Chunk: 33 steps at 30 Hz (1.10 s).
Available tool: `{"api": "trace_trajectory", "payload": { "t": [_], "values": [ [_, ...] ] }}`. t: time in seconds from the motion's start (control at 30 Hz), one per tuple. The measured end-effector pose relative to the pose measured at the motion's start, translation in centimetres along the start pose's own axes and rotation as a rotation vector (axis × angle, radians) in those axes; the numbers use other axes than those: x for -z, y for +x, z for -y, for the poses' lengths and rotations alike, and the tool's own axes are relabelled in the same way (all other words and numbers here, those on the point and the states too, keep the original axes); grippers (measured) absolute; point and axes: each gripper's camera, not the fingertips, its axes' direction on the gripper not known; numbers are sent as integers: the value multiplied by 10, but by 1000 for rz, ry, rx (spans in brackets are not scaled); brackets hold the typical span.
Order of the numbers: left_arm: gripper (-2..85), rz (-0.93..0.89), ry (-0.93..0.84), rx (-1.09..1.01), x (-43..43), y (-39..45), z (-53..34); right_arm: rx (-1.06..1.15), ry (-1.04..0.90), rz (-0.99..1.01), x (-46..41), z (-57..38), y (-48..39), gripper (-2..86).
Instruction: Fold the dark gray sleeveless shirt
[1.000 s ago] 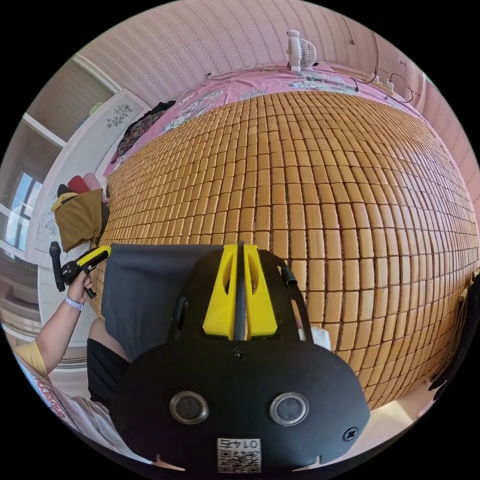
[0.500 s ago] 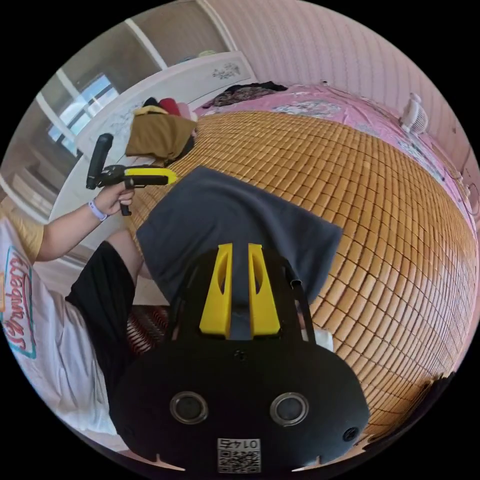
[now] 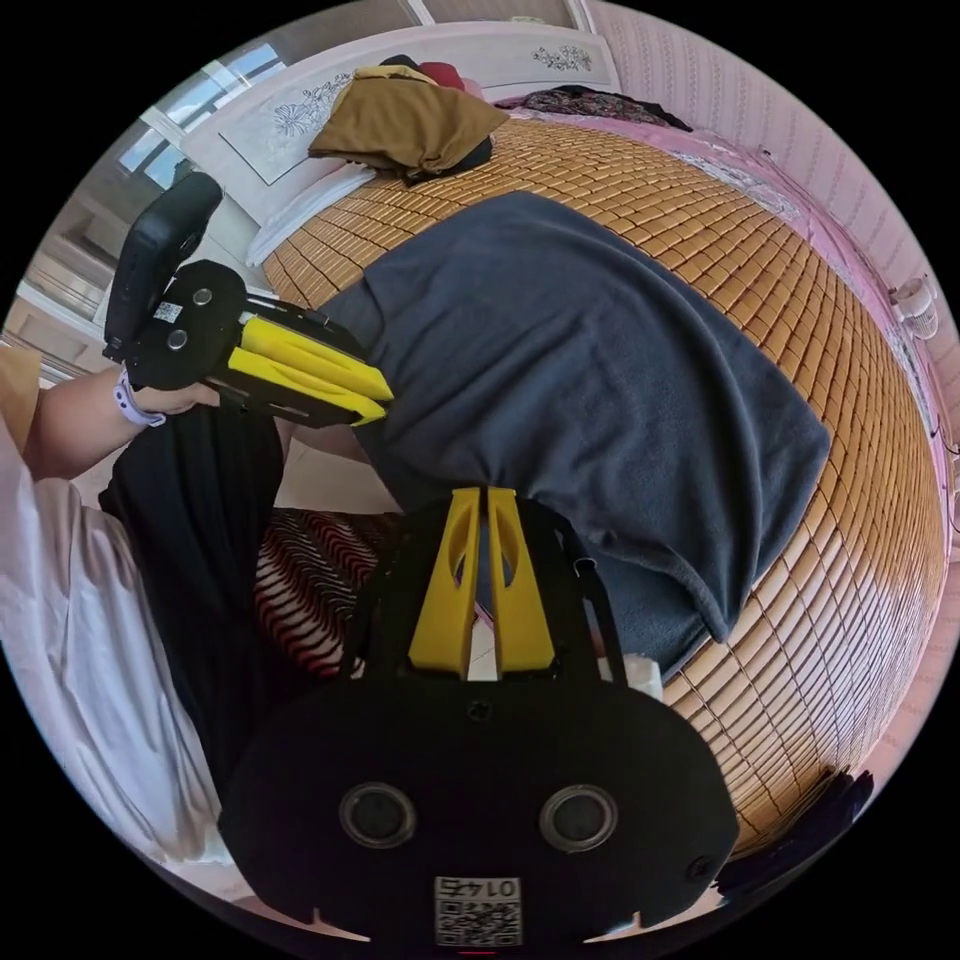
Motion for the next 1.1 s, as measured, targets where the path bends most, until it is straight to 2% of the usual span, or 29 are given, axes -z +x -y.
{"api": "trace_trajectory", "payload": {
  "t": [0.1, 0.27, 0.37, 0.57, 0.73, 0.83, 0.93, 1.0, 1.1],
  "values": [
    [-9, 25, 44, -35, 8, 2, -10, 35, 2, -11, 19, 9, -11, 6],
    [-10, -36, 44, -41, 0, -4, -25, 115, -85, -4, 15, 24, -28, 5],
    [-10, -91, 25, -9, -12, -12, -27, 105, -144, 21, 0, 33, -27, 8],
    [-9, -194, -63, 78, -40, -29, -30, 34, -116, 100, -2, 44, -19, 35],
    [-10, -144, 0, 76, -23, -30, -29, 102, -182, 189, 21, 52, -10, 37],
    [-10, -111, 102, 48, -24, -18, -16, 117, -128, 111, 41, 74, 2, 15],
    [-10, -94, 113, 45, -41, -7, 6, 70, -55, -73, 50, 119, 16, 3],
    [-10, -100, 110, 49, -53, -3, 15, 53, -23, -121, 48, 149, 23, 0],
    [-10, -75, 86, 19, -75, 4, 20, 79, -77, -176, 33, 195, 27, -2]
  ]
}}
